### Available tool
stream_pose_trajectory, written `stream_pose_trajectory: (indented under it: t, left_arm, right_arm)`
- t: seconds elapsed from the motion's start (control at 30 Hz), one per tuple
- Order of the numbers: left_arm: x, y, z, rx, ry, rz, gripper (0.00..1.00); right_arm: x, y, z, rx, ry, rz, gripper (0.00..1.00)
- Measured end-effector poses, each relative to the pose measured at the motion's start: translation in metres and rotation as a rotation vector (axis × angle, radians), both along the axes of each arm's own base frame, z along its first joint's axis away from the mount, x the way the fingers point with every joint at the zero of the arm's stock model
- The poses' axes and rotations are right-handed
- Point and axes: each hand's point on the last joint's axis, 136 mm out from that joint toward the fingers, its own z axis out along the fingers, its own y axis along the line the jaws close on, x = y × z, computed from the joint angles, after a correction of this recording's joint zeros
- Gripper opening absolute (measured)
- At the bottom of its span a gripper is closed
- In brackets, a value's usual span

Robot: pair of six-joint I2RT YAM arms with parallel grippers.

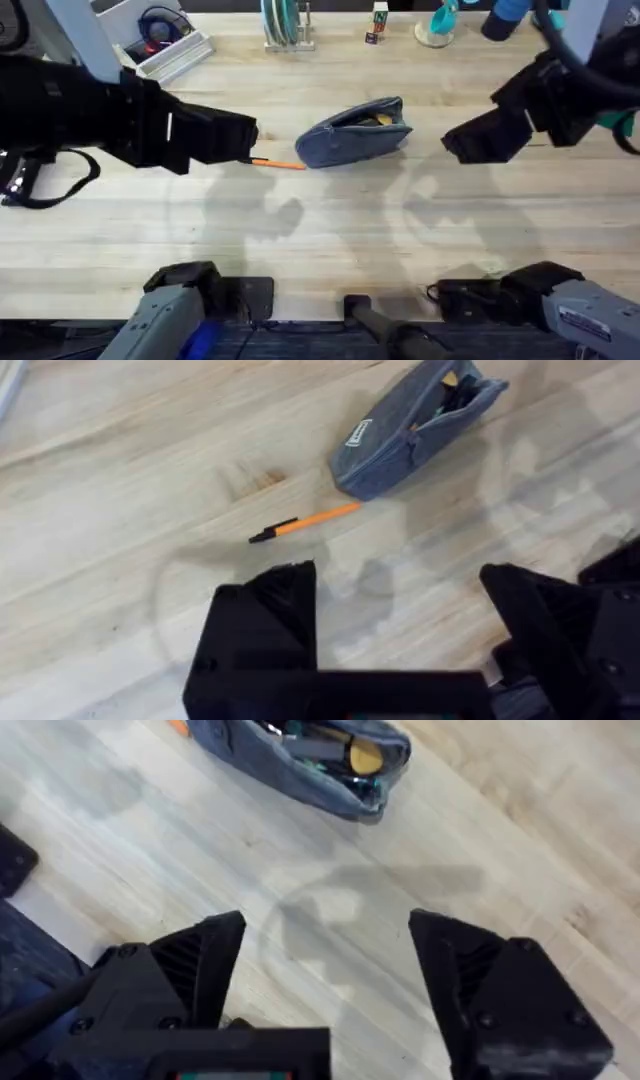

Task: Unzip the bag, pick up the pens from the table one at a time and place them inside, then zip the bag closed.

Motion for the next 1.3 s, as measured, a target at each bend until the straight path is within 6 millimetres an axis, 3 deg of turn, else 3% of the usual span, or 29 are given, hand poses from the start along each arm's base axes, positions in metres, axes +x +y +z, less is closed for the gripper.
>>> stream_pose_trajectory:
  t: [0.8,1.3]
  left_arm:
    - [0.002,0.009,-0.003,-0.012,0.043,0.113,0.995]
    - [0.0,0.051,-0.017,-0.027,0.194,0.599,0.997]
  right_arm:
    - [-0.001,0.0,-0.005,-0.003,0.01,0.0,0.996]
    - [-0.001,0.0,-0.005,-0.003,0.01,0.0,0.996]
